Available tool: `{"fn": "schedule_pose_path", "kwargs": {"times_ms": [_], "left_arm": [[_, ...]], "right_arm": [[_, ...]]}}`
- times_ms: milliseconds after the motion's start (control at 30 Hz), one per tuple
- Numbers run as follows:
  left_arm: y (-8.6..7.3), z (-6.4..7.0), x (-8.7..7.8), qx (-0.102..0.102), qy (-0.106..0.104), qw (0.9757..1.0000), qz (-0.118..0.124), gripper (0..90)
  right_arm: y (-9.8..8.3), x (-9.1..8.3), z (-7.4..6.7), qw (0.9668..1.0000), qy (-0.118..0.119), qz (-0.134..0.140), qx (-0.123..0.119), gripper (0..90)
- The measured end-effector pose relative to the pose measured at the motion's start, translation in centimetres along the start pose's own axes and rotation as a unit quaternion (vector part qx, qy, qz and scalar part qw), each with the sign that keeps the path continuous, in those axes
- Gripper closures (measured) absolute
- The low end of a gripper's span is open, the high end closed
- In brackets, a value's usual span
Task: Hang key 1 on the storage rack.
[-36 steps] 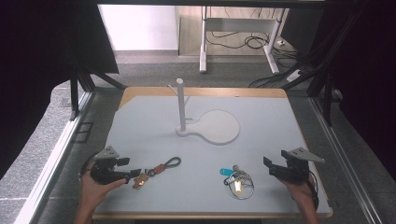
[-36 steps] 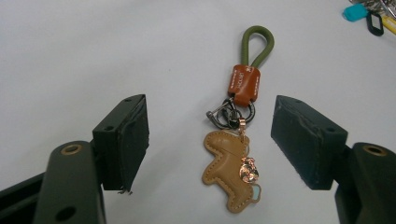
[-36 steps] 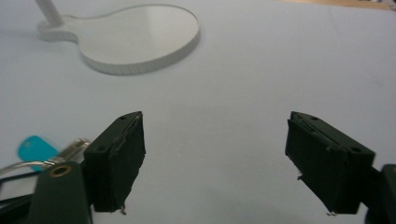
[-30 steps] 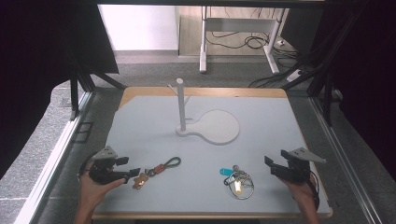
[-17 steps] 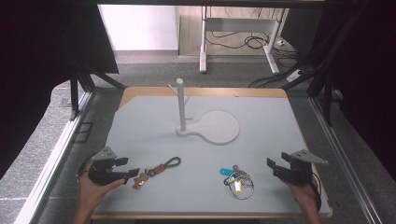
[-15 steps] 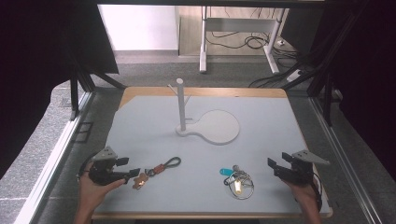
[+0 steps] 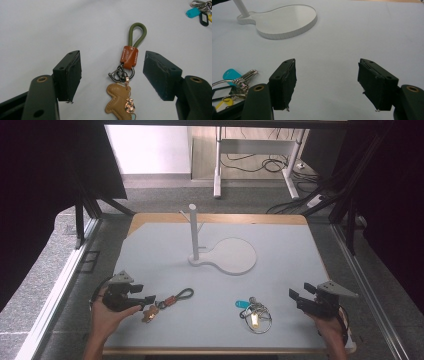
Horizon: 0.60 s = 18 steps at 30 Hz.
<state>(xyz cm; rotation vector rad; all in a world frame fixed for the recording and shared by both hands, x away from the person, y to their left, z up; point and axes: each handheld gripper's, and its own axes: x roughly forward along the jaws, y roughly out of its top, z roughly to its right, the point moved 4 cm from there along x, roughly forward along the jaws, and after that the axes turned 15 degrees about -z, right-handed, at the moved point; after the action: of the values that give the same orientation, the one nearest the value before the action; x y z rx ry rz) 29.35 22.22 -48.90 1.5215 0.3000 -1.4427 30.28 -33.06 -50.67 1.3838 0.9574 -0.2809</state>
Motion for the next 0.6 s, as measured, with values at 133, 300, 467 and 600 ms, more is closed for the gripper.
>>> {"fn": "schedule_pose_path", "kwargs": {"times_ms": [133, 300, 467, 600], "left_arm": [[0.5, 0.2, -0.3, 0.004, 0.004, 0.9999, -0.011, 31.4], [0.9, 0.5, -0.9, 0.019, -0.002, 0.9996, -0.02, 32.1], [1.4, 0.9, -1.2, 0.039, -0.005, 0.9985, -0.038, 32.4], [1.8, 1.0, -1.4, 0.046, -0.017, 0.9978, -0.044, 32.6]], "right_arm": [[0.0, 0.1, 0.1, 1.0, -0.002, -0.004, -0.002, 31.4], [0.0, -0.1, 0.1, 1.0, -0.005, -0.005, -0.004, 31.3], [-0.2, -0.2, 0.1, 0.9999, -0.011, -0.008, -0.003, 31.4], [0.0, -0.1, -0.1, 0.9999, -0.013, -0.008, -0.005, 31.5]]}}
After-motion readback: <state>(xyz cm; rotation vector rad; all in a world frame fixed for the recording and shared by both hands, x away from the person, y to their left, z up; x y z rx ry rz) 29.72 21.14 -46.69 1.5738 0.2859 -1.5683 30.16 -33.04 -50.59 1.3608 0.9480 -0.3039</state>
